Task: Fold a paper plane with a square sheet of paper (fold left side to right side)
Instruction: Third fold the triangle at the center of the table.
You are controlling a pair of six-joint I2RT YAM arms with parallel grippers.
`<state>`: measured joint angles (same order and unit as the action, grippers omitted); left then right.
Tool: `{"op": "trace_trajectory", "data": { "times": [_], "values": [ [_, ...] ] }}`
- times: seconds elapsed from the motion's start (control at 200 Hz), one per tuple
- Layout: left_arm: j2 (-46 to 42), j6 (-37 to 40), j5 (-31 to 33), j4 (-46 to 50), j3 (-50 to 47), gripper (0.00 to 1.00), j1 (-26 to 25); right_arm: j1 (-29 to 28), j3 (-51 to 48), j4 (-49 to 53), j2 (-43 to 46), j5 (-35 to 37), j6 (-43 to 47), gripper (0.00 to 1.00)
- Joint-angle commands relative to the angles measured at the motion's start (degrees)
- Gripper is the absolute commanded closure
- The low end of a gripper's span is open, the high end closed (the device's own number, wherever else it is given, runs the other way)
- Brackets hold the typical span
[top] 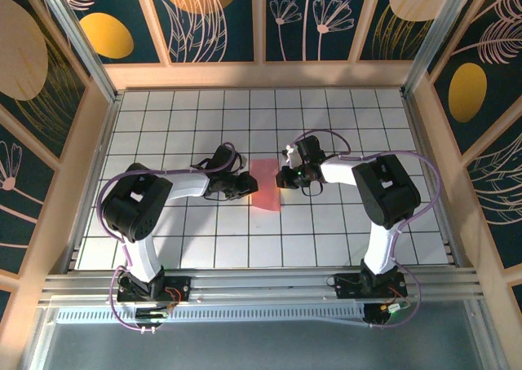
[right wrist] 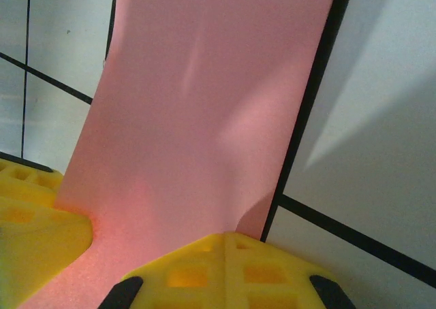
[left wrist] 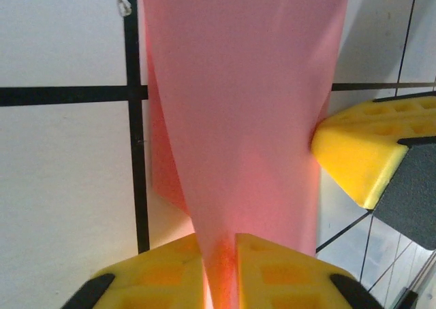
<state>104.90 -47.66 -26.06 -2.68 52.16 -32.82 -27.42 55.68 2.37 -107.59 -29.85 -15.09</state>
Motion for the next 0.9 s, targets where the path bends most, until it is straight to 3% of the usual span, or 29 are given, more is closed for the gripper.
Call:
{"op": "trace_trajectory", "data": {
  "times": [0.0, 0.175, 0.365, 0.596, 0.891],
  "values": [
    [-1.6, -1.5, 0.4, -0.6, -1.0, 0.88, -0.2, -0.1, -2.1, 1.8, 1.4, 3.8, 0.6, 0.98],
    [-3.9, -6.4, 0.4, -3.2, -3.3, 0.97, -0.3, -0.4, -3.2, -0.9, 7.4, 5.8, 1.8, 0.77],
    [-5.6, -12.8, -0.8, -6.1, -5.6, 0.98, -0.7, -3.6, -9.8, -2.2, 20.4, 15.7, 6.8, 0.55],
    [-8.1, -18.2, -2.7, -10.2, -8.9, 0.99, -0.8, -19.2, -18.7, -8.3, 30.7, 30.4, 13.0, 0.35],
    [-7.6, -17.4, -2.8, -9.2, -8.2, 0.99, -0.8, -33.4, -26.1, -16.2, 30.1, 46.0, 19.4, 0.2]
  ]
}}
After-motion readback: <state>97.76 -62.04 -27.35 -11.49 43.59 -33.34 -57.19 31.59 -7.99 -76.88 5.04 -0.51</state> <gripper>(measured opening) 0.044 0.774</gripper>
